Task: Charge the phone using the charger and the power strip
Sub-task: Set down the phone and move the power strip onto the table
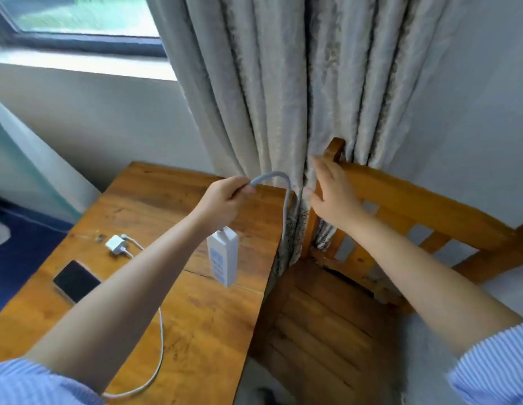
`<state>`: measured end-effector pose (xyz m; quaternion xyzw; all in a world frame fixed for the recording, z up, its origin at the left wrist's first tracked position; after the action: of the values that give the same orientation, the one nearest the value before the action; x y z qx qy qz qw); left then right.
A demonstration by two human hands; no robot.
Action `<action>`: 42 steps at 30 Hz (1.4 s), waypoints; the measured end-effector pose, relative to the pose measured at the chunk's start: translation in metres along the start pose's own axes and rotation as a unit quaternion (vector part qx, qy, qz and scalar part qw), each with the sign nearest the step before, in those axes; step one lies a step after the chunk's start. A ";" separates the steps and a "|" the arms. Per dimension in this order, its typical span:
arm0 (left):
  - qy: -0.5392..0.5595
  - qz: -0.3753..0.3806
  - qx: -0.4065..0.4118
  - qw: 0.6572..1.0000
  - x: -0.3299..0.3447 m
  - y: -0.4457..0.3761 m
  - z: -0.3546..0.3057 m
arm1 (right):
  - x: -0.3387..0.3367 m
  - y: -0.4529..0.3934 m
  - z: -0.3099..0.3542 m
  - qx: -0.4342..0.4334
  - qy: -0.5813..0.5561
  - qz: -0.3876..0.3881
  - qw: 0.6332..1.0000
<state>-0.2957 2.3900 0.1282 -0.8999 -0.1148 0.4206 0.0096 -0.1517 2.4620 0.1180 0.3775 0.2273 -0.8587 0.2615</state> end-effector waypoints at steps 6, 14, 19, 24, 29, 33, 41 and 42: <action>0.026 0.039 -0.042 0.998 -0.048 0.067 0.047 | 0.083 -0.010 0.073 -0.043 -0.143 0.172 0.974; -0.011 0.095 -0.084 0.992 -0.085 0.123 0.114 | 0.158 0.014 0.136 0.006 -0.269 0.238 0.933; -0.027 0.150 -0.058 0.987 -0.085 0.128 0.143 | 0.170 0.015 0.144 0.046 -0.260 0.165 0.950; -0.020 0.246 0.023 0.969 -0.086 0.129 0.166 | 0.178 0.038 0.166 0.115 -0.187 0.065 0.974; 0.001 0.278 0.037 0.960 -0.077 0.130 0.171 | 0.164 0.052 0.174 0.158 -0.134 0.018 0.978; -0.074 0.309 0.073 0.945 -0.052 0.146 0.195 | 0.180 0.079 0.178 0.199 -0.057 0.091 0.974; -0.099 0.379 0.034 0.920 0.007 0.181 0.267 | 0.200 0.108 0.158 0.236 0.010 0.090 0.968; -0.117 0.380 0.031 0.917 0.015 0.183 0.273 | 0.204 0.113 0.151 0.245 0.011 0.092 0.965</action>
<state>-0.4573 2.1931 -0.0805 -0.8191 0.2487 0.4987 -0.1362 -0.2796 2.2310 0.0322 0.4592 -0.0228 -0.8560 0.2366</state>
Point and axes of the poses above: each hand's wrist, its own y-axis away from the middle knuckle, its own x-axis out of the palm, z = x × y, the point moved 10 cm from there along -y, towards the middle knuckle, and after that the axes turned 7 degrees about -y, right-handed, at the moved point
